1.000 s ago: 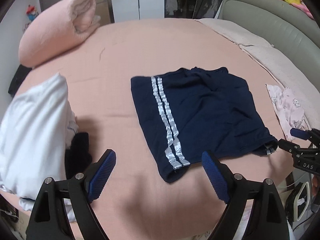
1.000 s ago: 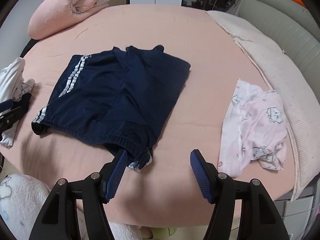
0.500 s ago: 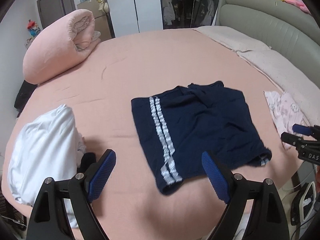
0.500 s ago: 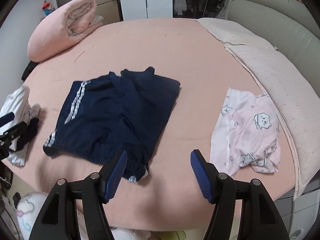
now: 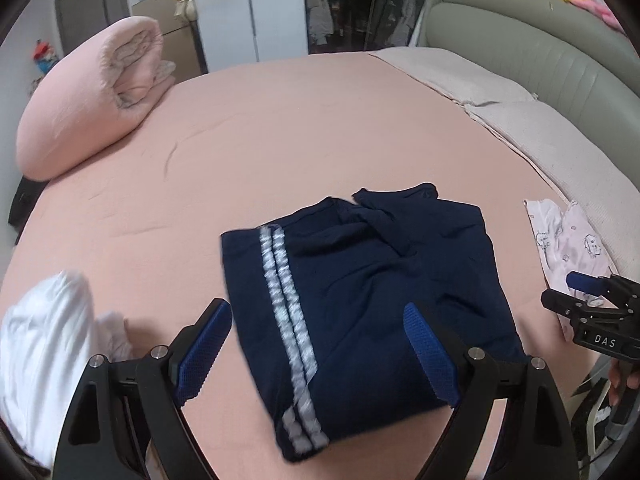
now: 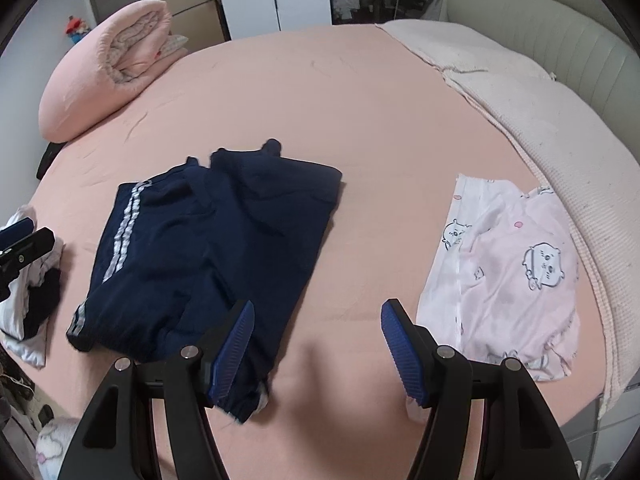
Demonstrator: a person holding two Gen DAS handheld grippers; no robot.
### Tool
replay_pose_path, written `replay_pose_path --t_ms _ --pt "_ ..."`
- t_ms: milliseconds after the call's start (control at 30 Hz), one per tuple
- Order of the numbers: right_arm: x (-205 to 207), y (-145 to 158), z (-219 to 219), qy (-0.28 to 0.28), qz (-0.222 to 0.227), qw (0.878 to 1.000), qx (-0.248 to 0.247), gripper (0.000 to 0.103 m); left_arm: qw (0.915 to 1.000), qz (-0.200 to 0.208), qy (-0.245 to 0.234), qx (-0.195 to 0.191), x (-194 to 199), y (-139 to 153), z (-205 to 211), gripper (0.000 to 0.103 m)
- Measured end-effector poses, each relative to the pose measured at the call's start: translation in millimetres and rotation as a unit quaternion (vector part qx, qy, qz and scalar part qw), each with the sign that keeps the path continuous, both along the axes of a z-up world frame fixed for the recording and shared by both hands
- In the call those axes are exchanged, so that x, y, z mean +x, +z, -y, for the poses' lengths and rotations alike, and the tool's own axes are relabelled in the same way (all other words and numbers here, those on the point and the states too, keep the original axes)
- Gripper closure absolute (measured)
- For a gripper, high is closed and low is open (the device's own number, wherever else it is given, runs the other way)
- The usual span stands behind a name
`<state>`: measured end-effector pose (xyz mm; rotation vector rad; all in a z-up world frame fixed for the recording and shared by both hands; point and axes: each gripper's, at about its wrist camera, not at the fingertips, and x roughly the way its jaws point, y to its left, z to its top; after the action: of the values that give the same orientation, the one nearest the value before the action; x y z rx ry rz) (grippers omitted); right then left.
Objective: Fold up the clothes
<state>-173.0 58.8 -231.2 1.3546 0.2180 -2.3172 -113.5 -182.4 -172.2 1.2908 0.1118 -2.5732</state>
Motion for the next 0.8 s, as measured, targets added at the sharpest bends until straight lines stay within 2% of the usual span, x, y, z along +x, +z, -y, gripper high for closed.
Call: replay_pose_path --t_ms 367,533,800 --pt "-46.4 -19.5 12.9 0.021 0.008 1.000 0.014 0.037 0.9993 0.033 -0.017 0.007 -68.2 -28.4 0.7 0.015" --pt "-67.5 -27.5 25.0 0.032 0.019 0.999 0.005 0.037 0.9989 0.037 -0.016 0.025 -91.3 -35.5 2.6 0.015" --pt "-97.2 -44.4 38.0 0.025 0.037 0.999 -0.003 0.037 0.9978 0.059 -0.026 0.018 -120.9 -56.4 0.9 0.015"
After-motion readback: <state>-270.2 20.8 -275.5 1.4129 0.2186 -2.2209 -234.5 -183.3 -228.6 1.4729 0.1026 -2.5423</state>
